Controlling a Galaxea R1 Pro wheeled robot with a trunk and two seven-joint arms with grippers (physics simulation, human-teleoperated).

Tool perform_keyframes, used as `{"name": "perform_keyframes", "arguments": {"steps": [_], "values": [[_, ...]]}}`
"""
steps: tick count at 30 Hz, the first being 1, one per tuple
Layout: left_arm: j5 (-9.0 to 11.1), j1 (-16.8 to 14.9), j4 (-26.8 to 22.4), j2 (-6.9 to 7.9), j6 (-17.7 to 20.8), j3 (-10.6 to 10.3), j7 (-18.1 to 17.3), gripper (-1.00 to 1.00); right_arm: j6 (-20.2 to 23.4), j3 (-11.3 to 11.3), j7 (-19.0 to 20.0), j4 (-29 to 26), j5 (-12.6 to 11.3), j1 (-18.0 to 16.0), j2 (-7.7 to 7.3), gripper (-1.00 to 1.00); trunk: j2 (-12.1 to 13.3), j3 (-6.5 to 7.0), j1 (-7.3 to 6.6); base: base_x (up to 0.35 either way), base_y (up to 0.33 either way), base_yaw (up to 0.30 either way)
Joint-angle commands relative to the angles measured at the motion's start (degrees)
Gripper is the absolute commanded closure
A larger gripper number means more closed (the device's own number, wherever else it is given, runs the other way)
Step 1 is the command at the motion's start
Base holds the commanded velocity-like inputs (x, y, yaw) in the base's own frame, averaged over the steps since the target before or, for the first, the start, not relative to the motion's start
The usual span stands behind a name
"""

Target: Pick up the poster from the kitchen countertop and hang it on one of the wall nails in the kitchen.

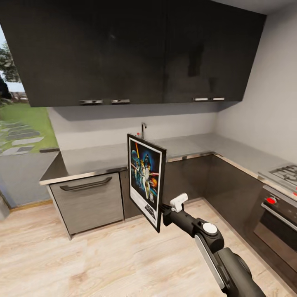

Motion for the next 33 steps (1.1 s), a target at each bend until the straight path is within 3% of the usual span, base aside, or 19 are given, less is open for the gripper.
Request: {"name": "perform_keyframes", "arguments": {"steps": [1, 9, 33], "values": [[0.48, 0.0, -0.04, 0.0, 0.07, 0.1, -0.33, -1.0, 0.46, 0.02, 1.46, -0.06, -0.64, -0.06, -0.04, 1.0, -0.13, -0.12, 0.03, -0.065, 0.142, 0.275], [0.53, 0.0, 0.03, 0.0, 0.07, 0.1, -0.33, -1.0, 0.46, 0.0, 3.71, -0.06, -0.62, -0.06, -0.05, 1.0, -0.13, -0.12, 0.03, -0.116, 0.228, 0.24], [0.57, 0.0, -0.02, 0.0, 0.07, 0.19, -0.33, -1.0, 0.38, 0.0, 4.06, -0.06, -0.64, -0.06, -0.05, 1.0, -0.13, -0.12, 0.03, -0.163, 0.268, 0.035]]}}
